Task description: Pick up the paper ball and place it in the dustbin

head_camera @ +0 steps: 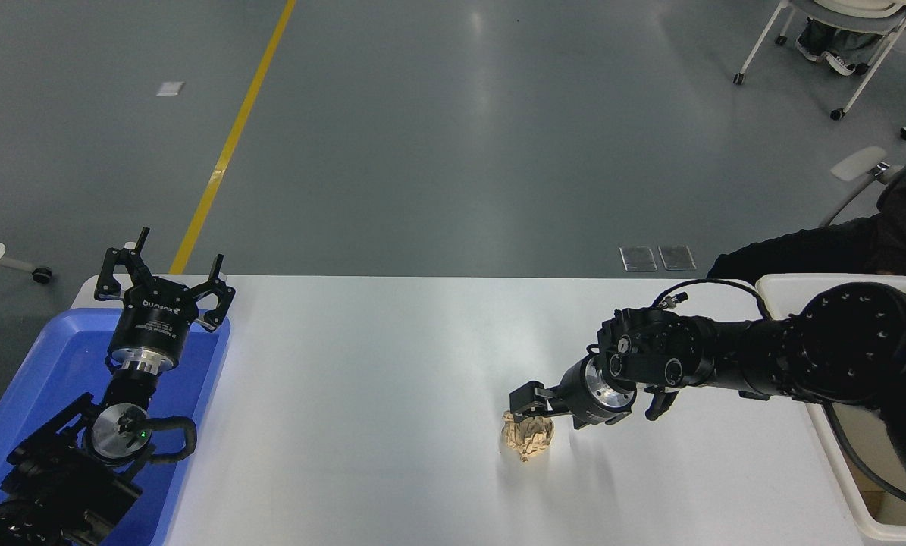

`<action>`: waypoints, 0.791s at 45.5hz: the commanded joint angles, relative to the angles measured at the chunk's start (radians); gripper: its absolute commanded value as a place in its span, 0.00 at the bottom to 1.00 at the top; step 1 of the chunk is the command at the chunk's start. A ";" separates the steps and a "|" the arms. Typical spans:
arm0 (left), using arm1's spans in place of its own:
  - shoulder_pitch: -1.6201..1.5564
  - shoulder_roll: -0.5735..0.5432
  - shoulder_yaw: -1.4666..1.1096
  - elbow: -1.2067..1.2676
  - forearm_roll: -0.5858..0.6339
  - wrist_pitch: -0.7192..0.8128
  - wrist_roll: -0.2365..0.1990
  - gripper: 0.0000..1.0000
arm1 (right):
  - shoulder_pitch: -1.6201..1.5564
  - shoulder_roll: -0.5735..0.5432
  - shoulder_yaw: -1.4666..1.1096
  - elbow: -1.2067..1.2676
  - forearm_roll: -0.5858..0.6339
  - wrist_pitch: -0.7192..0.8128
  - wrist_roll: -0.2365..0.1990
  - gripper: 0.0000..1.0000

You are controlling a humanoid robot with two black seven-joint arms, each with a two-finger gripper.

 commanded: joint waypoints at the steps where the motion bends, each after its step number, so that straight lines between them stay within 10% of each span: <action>1: 0.000 0.000 0.000 0.000 0.000 0.000 0.000 1.00 | -0.035 0.000 0.007 -0.015 0.001 -0.012 0.002 0.99; 10: 0.000 0.000 0.000 -0.001 0.000 0.000 0.000 1.00 | -0.038 0.000 0.022 -0.015 0.005 -0.012 0.003 0.80; 15: 0.000 0.000 0.000 -0.001 0.000 0.000 0.000 1.00 | -0.038 0.000 0.025 -0.015 0.004 -0.011 0.008 0.26; 20: -0.001 0.000 0.000 0.000 0.000 0.000 0.000 1.00 | -0.030 0.000 0.025 -0.015 0.004 -0.011 0.008 0.03; 36: 0.000 0.000 0.000 0.000 0.000 -0.002 0.000 1.00 | 0.147 0.000 -0.005 0.064 0.024 0.046 0.009 0.00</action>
